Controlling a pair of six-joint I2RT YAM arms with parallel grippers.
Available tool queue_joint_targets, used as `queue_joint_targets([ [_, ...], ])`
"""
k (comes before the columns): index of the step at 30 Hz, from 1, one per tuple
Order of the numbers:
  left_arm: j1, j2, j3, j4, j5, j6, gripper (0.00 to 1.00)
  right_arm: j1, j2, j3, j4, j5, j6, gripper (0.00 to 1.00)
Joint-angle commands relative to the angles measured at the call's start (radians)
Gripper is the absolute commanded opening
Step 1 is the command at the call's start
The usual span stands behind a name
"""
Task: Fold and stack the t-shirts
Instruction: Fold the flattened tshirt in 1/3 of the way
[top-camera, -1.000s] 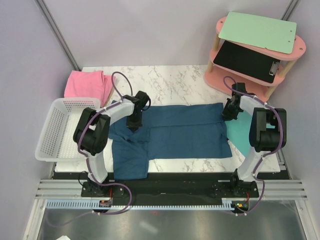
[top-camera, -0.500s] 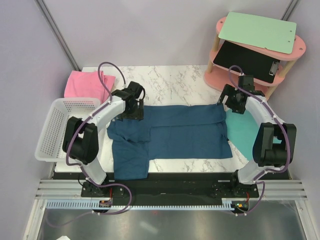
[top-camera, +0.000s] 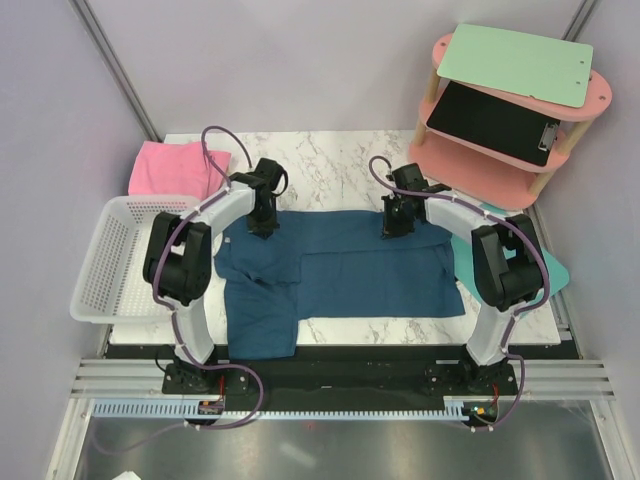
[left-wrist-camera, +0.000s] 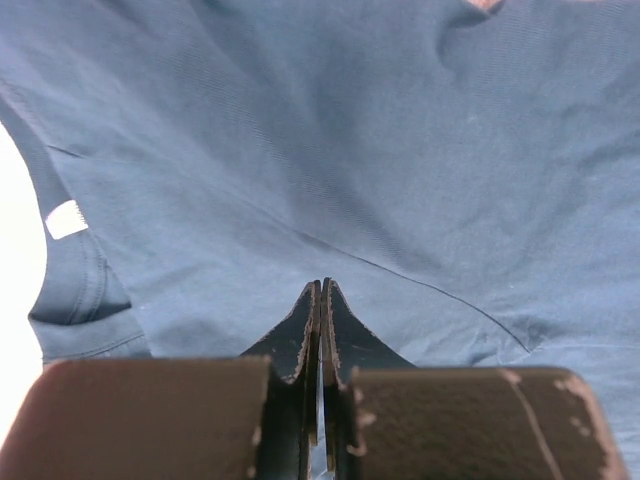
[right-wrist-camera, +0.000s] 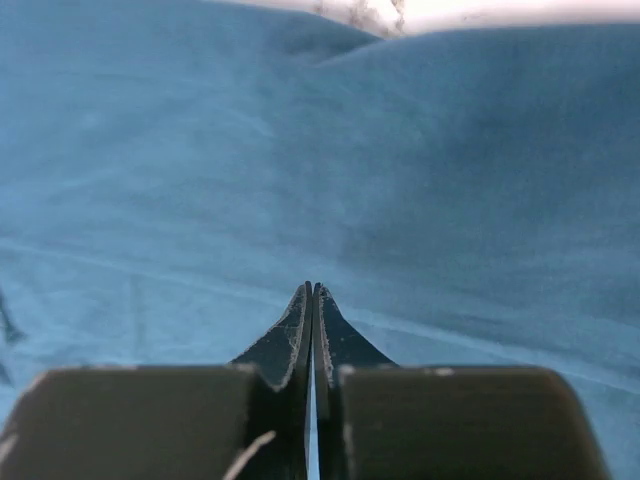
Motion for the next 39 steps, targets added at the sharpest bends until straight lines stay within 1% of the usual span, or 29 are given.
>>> queue_joint_targets([
  [1, 0.005, 0.011, 0.009, 0.024, 0.024, -0.011, 0.02, -0.001, 0.044, 0.018, 0.005, 0.09, 0.015, 0.0],
  [6, 0.009, 0.097, 0.024, 0.026, 0.031, -0.022, 0.02, -0.001, 0.118, 0.044, 0.011, 0.141, 0.021, 0.0],
  [11, 0.017, 0.186, 0.101, 0.024, 0.028, -0.023, 0.02, -0.003, 0.218, 0.102, 0.022, 0.216, 0.032, 0.0],
  [15, 0.045, 0.261, 0.187, 0.013, 0.029, -0.022, 0.02, -0.003, 0.316, 0.194, 0.027, 0.236, 0.032, 0.0],
  [18, 0.066, 0.339, 0.299, -0.014, 0.034, -0.005, 0.02, -0.001, 0.371, 0.254, 0.025, 0.244, 0.036, 0.0],
  [21, 0.074, 0.419, 0.472, -0.055, 0.021, 0.018, 0.02, -0.003, 0.412, 0.302, 0.019, 0.259, 0.038, 0.0],
  [23, 0.075, 0.475, 0.541, -0.076, -0.005, 0.035, 0.02, -0.004, 0.422, 0.319, 0.01, 0.272, 0.038, 0.0],
  [24, 0.08, 0.493, 0.613, -0.097, -0.006, 0.041, 0.02, -0.003, 0.428, 0.332, 0.005, 0.287, 0.035, 0.0],
  [26, 0.083, 0.539, 0.681, -0.126, -0.008, 0.053, 0.02, -0.004, 0.425, 0.348, -0.018, 0.307, 0.03, 0.0],
  [27, 0.083, 0.547, 0.722, -0.135, -0.005, 0.059, 0.02, -0.003, 0.411, 0.348, -0.025, 0.316, 0.024, 0.01],
  [29, 0.083, 0.513, 0.723, -0.142, 0.017, 0.062, 0.02, -0.004, 0.365, 0.334, -0.038, 0.339, 0.018, 0.02],
  [31, 0.08, 0.458, 0.66, -0.116, 0.037, 0.059, 0.02, -0.003, 0.318, 0.313, -0.041, 0.342, 0.01, 0.05],
  [32, 0.077, 0.371, 0.623, -0.094, 0.043, 0.061, 0.02, -0.003, 0.255, 0.281, -0.039, 0.339, 0.007, 0.06],
  [33, 0.074, 0.326, 0.53, -0.073, 0.046, 0.061, 0.02, -0.003, 0.218, 0.261, -0.039, 0.341, 0.006, 0.13],
  [34, 0.071, 0.27, 0.476, -0.054, 0.06, 0.056, 0.02, -0.003, 0.181, 0.239, -0.035, 0.339, 0.007, 0.24],
  [35, 0.069, 0.219, 0.422, -0.007, 0.076, 0.049, 0.03, -0.004, 0.105, 0.193, -0.03, 0.341, 0.006, 0.34],
  [36, 0.069, 0.109, 0.311, 0.012, 0.092, 0.041, 0.1, -0.003, 0.065, 0.169, -0.028, 0.345, 0.007, 0.44],
  [37, 0.069, 0.059, 0.252, 0.033, 0.118, 0.029, 0.13, -0.004, 0.026, 0.141, -0.025, 0.345, 0.009, 0.63],
  [38, 0.068, -0.046, 0.13, 0.071, 0.132, 0.012, 0.16, -0.003, -0.045, 0.089, -0.024, 0.344, 0.007, 0.71],
  [39, 0.068, -0.094, 0.073, 0.09, 0.144, -0.002, 0.28, -0.004, -0.083, 0.058, -0.024, 0.348, 0.009, 0.9],
])
